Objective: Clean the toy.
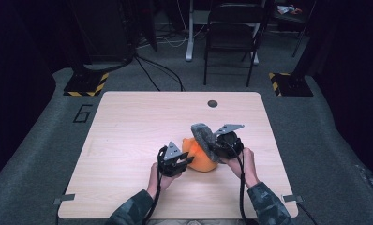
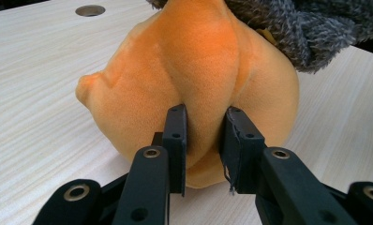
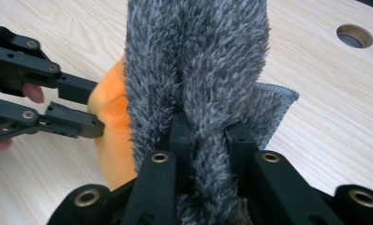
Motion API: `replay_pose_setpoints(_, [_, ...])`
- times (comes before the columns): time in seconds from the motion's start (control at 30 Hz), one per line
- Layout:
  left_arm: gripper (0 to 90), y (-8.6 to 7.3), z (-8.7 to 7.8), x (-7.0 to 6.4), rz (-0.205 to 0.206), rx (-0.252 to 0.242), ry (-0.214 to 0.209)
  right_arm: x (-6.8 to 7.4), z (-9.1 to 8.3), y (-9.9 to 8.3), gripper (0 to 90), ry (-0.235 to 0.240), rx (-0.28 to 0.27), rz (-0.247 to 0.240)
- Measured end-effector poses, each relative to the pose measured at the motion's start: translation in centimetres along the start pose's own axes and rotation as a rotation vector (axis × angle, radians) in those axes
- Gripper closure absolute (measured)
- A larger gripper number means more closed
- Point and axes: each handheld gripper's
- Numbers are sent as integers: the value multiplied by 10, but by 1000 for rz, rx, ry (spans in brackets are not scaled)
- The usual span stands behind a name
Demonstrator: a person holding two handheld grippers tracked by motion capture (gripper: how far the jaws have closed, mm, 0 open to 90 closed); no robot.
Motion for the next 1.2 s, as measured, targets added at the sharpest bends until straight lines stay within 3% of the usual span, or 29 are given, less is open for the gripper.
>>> replay_pose_setpoints(0.6, [723,1,0,-1,-2,-6,1,-31,14,-18,771,-42,98,85])
replay_pose_setpoints(0.83, [724,1,0,1,-5,-5,-4,-44,29,-30,772,-68,153,124])
replay_pose_setpoints(1.03, [724,1,0,1,-4,-7,-4,-47,42,-40,772,-102,214,131])
replay_pose_setpoints(1.2, [723,0,0,2,-10,-10,0,-51,50,-43,772,-102,245,142])
Point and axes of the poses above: each handheld gripper's, and its own axes: z roughly forward along the jaws, y roughly out of its top, x roughly to its left, and after that the axes turned 4 degrees about z, right-handed
